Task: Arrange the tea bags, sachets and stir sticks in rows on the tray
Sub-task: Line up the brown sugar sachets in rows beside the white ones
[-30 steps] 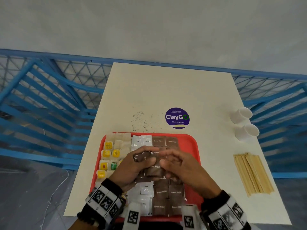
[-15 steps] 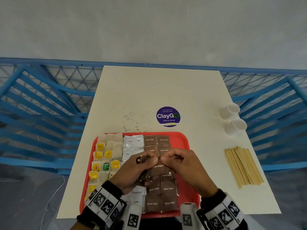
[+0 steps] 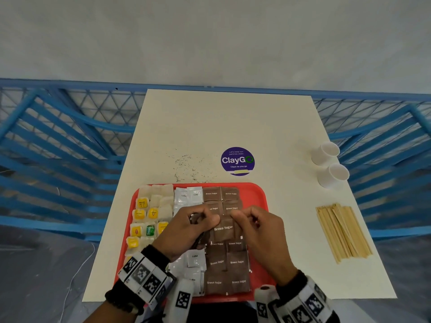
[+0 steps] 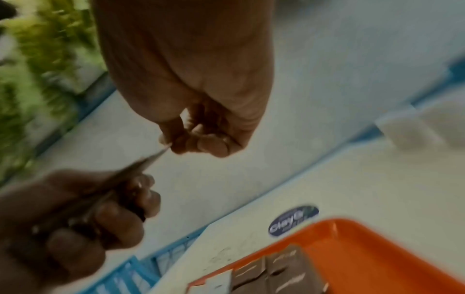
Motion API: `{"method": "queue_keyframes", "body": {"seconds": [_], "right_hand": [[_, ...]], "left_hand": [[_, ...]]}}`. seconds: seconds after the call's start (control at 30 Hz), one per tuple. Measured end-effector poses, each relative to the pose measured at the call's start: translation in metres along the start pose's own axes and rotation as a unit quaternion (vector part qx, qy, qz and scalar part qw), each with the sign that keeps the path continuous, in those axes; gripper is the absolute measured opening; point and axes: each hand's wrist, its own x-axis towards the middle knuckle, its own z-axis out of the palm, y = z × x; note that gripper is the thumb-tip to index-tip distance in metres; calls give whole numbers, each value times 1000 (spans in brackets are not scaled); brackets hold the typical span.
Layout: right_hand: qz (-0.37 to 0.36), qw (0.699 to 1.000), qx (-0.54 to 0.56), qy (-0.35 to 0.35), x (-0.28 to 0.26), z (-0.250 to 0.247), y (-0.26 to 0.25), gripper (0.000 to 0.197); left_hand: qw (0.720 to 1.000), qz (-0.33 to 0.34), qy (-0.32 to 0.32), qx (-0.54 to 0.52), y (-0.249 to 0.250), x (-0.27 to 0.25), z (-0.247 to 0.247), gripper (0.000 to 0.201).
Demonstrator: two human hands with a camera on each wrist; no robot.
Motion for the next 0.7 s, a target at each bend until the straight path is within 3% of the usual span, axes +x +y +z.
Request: {"method": "queue_keyframes", "body": {"seconds": [0.07,0.13,0.2,0.23,0.37,0.53,0.7], "right_hand": [[-109,989,-91,37,-5,1,2,20],[-132,984,-96,77,-7,-2,5,21],[-47,994,-29,95,-2,-10,7,23],[11,998,19,61,2,-14,8,21],[171,958,161,-167,1,-17,8,26],[213,956,155,-130,-2,-9,19,20],[209,945,194,-157,7,2,17,6]], "left_hand": [[1000,2,-12,-3,0,0,1,27],[1000,4,-23,-11,-1,-1,0,28],[999,-3,-18,-37,-3,0,-2,32],[999,-9,-15,-51,-3,0,-3,34],[998,-23,-9,-50,-2,2,-3,29],[1000,-17,-2,-20,-10,1,-10,31],[999,-31,-12,10,-19,1,-9,33]]}}
